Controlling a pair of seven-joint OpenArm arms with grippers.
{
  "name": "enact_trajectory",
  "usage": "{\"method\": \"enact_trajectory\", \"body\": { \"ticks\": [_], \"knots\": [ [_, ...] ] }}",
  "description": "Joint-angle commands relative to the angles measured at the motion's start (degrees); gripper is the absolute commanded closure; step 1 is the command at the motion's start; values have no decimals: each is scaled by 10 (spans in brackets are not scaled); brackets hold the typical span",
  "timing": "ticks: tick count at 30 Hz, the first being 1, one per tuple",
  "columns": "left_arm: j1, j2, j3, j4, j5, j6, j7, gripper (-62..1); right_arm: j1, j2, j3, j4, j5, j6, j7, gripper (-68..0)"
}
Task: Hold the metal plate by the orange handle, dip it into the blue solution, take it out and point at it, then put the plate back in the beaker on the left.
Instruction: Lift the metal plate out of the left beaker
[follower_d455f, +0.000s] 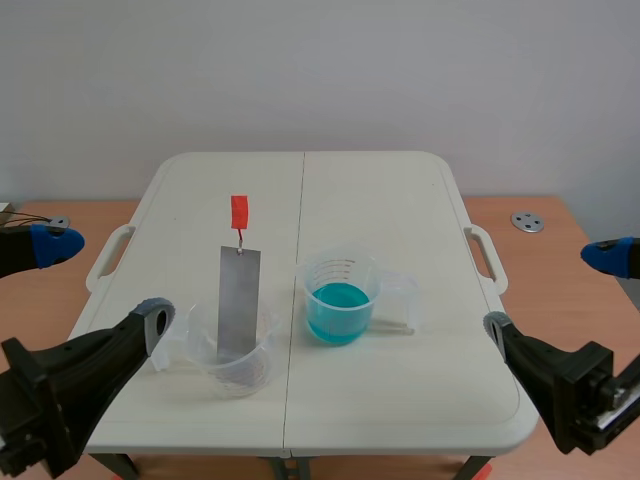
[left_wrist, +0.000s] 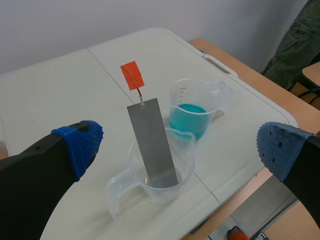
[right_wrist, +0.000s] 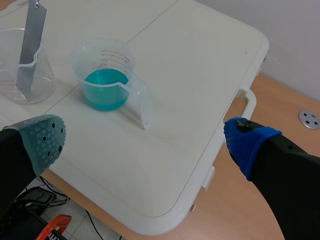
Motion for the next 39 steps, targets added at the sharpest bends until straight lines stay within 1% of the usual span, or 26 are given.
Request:
{"method": "enact_trajectory", "body": {
  "ticks": [1, 6, 13, 14, 15, 17, 18, 19, 21, 23, 24, 26, 28, 29, 32, 36, 38, 39],
  "knots": [
    [-2, 0, 0, 4, -4, 0, -9, -623, 10, 0, -2, 7, 4, 5, 32, -663],
    [-2, 0, 0, 4, -4, 0, -9, -623, 37, 0, -7, 7, 4, 7, 31, -663],
    [-2, 0, 0, 4, -4, 2, -9, -623, 81, 0, -46, 7, 4, 7, 28, -663],
    [-2, 0, 0, 4, -4, 3, -8, -582, 87, 0, -53, 7, 4, 6, 28, -663],
    [-2, 0, 0, 4, -4, 4, -8, -467, 95, 0, -60, 7, 4, 7, 27, -663],
    [-2, 0, 0, 4, -4, 4, -8, -182, 111, 0, -76, 6, 4, 6, 24, -663],
    [-2, 0, 0, 4, -4, 4, -8, -52, 118, 0, -84, 6, 4, 7, 24, -663],
    [-2, 0, 0, 4, -4, 4, -9, -7, 126, 0, -93, 6, 5, 7, 24, -663],
    [-2, 0, 0, 4, -5, 4, -11, -32, 142, 0, -110, 6, 5, 6, 24, -663],
    [-2, 0, 0, 4, -4, 4, -12, -32, 155, 0, -125, 6, 5, 6, 24, -663],
    [-2, 0, 0, 4, -4, 12, -12, -32, 164, 0, -134, 5, 5, 6, 23, -663],
    [5, -1, -3, 4, -4, 49, -10, -32, 179, 0, -148, 5, 5, 6, 23, -663],
    [19, -2, -19, 4, -6, 92, -14, -32, 194, 0, -162, 5, 5, 6, 15, -663],
    [28, -2, -32, 4, -7, 107, -15, -32, 202, 0, -169, 5, 5, 6, 9, -663],
    [66, -2, -71, 4, -8, 143, -11, -32, 231, -3, -193, 1, 10, 6, -12, -663],
    [127, -2, -108, -13, -3, 204, 18, -32, 267, -29, -218, -17, 11, 6, -38, -663],
    [150, -2, -119, -35, 3, 220, 31, -32, 283, -46, -228, -29, 11, 6, -48, -663],
    [159, -2, -122, -49, 12, 220, 38, -32, 291, -53, -233, -36, 11, 6, -51, -663]
  ]
}}
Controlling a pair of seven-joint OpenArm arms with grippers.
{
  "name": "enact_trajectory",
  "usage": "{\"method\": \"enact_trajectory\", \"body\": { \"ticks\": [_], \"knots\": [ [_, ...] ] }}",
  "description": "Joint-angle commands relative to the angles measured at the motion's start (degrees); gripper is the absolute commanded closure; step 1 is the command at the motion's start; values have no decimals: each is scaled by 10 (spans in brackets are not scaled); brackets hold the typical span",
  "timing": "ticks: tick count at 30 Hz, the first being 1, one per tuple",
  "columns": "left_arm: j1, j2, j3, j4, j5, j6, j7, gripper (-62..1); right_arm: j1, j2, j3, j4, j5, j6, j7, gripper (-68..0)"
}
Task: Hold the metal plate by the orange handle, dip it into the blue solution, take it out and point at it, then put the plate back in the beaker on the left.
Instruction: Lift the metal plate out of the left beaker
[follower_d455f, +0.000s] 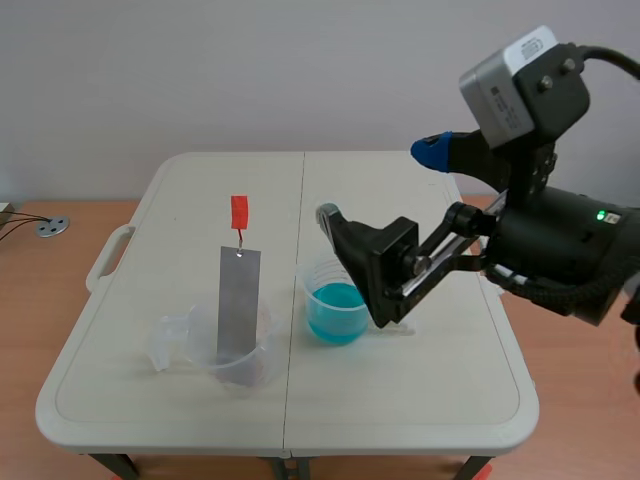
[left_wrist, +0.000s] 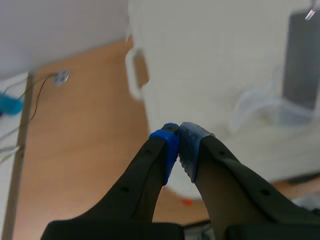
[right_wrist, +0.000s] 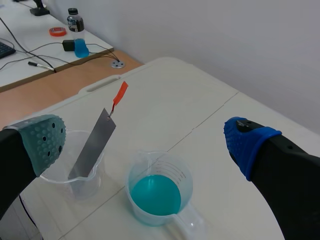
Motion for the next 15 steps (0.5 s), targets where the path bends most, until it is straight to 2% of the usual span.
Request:
{"method": "enact_trajectory", "body": {
  "ticks": [1, 6, 11, 15],
  "knots": [
    [10, -1, 1, -25, 10, -3, 0, -32, 15, -12, -5, -9, 6, -2, 2, -663],
    [21, -1, 14, -113, 25, -27, 10, -32, 59, -42, -37, -43, 6, -2, -21, -663],
    [7, 0, 41, -198, 53, -78, 9, -32, 108, -63, -76, -87, 6, -2, -30, -663],
    [-31, 0, 89, -267, 85, -110, 9, -32, 141, -84, -100, -130, 6, -2, -31, -663]
  ]
}}
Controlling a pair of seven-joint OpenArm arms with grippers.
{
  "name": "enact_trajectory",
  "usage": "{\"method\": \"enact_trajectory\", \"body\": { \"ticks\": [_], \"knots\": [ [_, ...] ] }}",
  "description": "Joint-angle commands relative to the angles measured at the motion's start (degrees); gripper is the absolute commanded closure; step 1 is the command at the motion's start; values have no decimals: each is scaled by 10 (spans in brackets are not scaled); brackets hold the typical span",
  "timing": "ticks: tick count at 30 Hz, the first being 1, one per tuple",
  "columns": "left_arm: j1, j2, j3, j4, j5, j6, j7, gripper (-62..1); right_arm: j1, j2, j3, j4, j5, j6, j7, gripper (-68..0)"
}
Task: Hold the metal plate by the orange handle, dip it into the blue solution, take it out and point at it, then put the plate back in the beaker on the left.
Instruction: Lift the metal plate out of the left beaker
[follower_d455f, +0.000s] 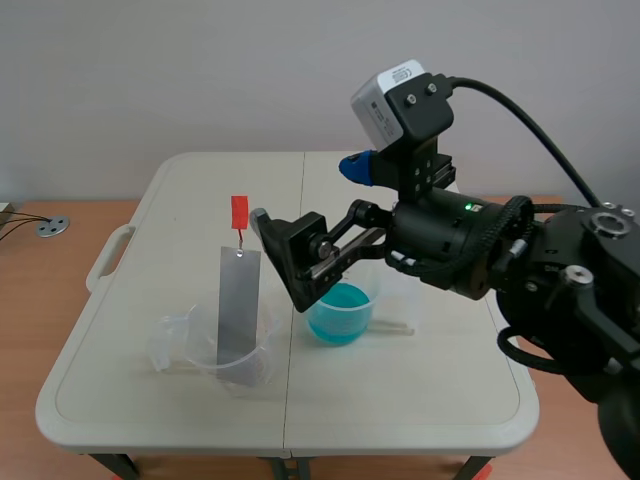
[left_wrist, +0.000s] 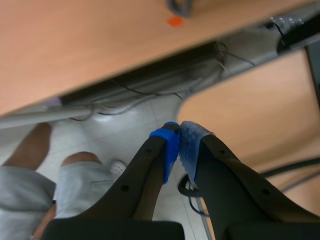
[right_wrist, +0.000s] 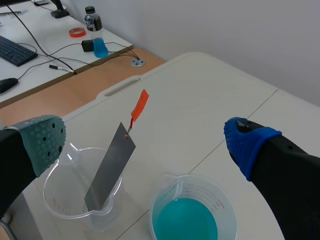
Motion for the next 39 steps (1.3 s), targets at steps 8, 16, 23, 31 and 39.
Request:
{"method": "enact_trajectory", "body": {
  "ticks": [8, 16, 23, 31, 39],
  "knots": [
    [-90, 3, 119, -90, 9, -11, 3, -32, 56, -50, -7, -64, 6, -2, 6, -663],
    [-101, 5, 214, -113, 9, -12, 13, -32, 107, -92, -30, -133, 6, 0, -11, -663],
    [-101, 5, 237, -114, 8, -12, 13, -32, 142, -127, -47, -200, 7, 24, -14, -663],
    [-101, 4, 237, -113, 8, -12, 13, -32, 160, -155, -50, -233, 22, 40, -19, -663],
    [-101, 4, 237, -113, 8, -12, 13, -32, 162, -168, -50, -238, 70, 42, -52, -663]
  ]
}}
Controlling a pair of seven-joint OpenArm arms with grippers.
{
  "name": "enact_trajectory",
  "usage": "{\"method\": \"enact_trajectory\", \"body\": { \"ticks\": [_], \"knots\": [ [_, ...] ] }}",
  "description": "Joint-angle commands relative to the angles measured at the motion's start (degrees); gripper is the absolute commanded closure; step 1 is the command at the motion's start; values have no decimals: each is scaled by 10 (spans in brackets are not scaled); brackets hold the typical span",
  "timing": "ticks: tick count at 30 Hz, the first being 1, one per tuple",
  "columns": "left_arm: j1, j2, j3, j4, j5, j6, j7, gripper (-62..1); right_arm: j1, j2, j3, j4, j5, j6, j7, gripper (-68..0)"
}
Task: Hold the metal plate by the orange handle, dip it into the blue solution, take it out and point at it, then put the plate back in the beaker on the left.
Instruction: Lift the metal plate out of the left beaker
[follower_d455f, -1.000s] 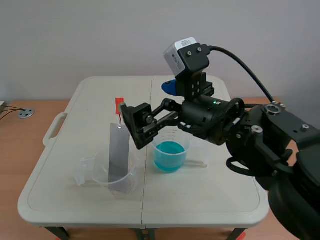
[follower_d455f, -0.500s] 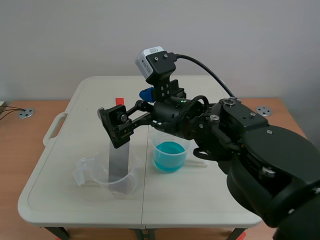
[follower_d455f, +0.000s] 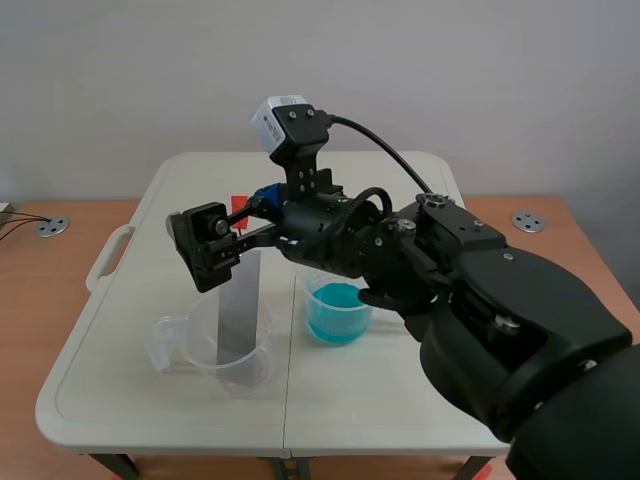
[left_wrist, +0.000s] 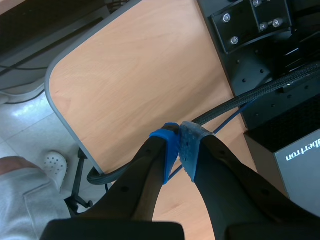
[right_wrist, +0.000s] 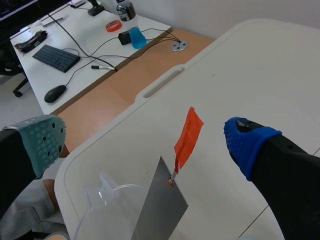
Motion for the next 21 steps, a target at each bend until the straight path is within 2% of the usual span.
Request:
{"method": "enact_trajectory", "body": {
  "ticks": [1, 5, 21],
  "knots": [
    [9, 3, -2, 7, -2, -1, -4, -32, 18, -11, 0, 2, 17, 3, 3, -663],
    [9, 3, -2, 7, -2, -1, -6, -32, 29, -18, -1, -19, 26, 16, -4, -663],
    [9, 3, -2, 7, -2, -1, -8, -32, 37, -19, -7, -42, 39, 24, -6, -663]
  ]
}}
